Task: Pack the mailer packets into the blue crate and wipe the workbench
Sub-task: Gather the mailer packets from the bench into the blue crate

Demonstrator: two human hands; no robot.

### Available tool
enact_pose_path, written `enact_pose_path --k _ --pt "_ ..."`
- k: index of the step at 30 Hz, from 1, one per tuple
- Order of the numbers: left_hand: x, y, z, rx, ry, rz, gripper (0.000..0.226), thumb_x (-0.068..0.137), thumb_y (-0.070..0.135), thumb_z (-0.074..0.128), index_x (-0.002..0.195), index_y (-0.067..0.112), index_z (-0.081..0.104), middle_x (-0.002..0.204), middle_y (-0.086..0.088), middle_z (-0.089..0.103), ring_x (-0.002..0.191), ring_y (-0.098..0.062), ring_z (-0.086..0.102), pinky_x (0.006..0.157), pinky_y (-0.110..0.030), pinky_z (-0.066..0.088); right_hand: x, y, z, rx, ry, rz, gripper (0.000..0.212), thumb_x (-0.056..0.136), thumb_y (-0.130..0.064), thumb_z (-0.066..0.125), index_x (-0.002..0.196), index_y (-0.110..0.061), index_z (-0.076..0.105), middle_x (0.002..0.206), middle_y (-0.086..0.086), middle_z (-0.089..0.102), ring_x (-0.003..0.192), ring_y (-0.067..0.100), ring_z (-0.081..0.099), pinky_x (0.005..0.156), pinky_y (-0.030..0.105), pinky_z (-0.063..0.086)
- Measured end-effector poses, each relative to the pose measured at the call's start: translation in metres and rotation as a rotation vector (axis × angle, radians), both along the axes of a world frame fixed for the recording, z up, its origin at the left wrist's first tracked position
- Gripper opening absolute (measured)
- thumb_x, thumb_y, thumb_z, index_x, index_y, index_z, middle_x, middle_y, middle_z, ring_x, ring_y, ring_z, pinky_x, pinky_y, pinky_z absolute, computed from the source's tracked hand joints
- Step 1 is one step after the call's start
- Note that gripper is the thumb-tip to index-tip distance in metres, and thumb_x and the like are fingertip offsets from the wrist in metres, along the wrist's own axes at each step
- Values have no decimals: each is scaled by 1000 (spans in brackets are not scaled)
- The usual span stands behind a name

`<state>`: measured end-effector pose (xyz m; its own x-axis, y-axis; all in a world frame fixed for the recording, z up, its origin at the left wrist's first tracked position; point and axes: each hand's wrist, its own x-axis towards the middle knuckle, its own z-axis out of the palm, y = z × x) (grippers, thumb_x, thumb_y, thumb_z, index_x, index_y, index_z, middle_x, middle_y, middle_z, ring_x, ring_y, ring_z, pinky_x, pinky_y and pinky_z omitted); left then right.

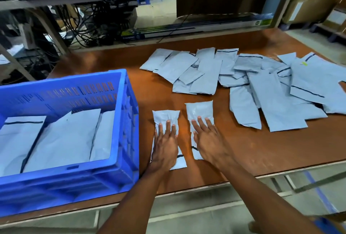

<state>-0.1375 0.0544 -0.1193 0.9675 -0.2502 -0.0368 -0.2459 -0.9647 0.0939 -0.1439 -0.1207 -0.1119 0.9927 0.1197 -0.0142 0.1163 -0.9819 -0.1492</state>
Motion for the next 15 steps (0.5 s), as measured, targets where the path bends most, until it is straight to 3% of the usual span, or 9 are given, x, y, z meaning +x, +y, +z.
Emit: enact_pose_path --k 3,6,10,13,15 --pt "-7 -1 18 25 -22 -22 59 98 9 39 155 9 20 163 -15 10 149 -41 7 120 -47 9 -6 -1 3 83 -18 26 89 91 -48 -26 151 -18 34 157 6 33 146 30 28 115 46 31" --pt "-9 -4 65 -2 -216 -49 54 96 15 52 148 8 39 157 -17 32 143 -43 28 116 -51 24 -5 10 39 242 -211 -25 60 101 -35 12 141 -11 50 145 9 50 134 31 48 105 48 43" --pt "-4 15 182 -171 -456 -51 51 104 29 21 149 11 36 159 -13 27 146 -41 20 119 -51 15 12 45 139 359 -507 81 56 102 -34 19 149 -9 38 154 10 37 144 28 31 115 48 30" --pt "-14 74 261 -204 -600 27 45 107 28 25 149 15 34 160 -8 24 147 -36 17 117 -49 19 11 93 212 498 -726 201 47 104 -23 33 146 -6 41 153 13 38 144 28 31 118 41 25" --pt "-26 128 285 -246 -587 80 44 108 30 25 149 17 34 161 -7 22 147 -31 16 117 -46 18 6 135 239 525 -747 296 46 104 -21 35 146 -6 42 153 13 38 144 28 31 118 38 23"
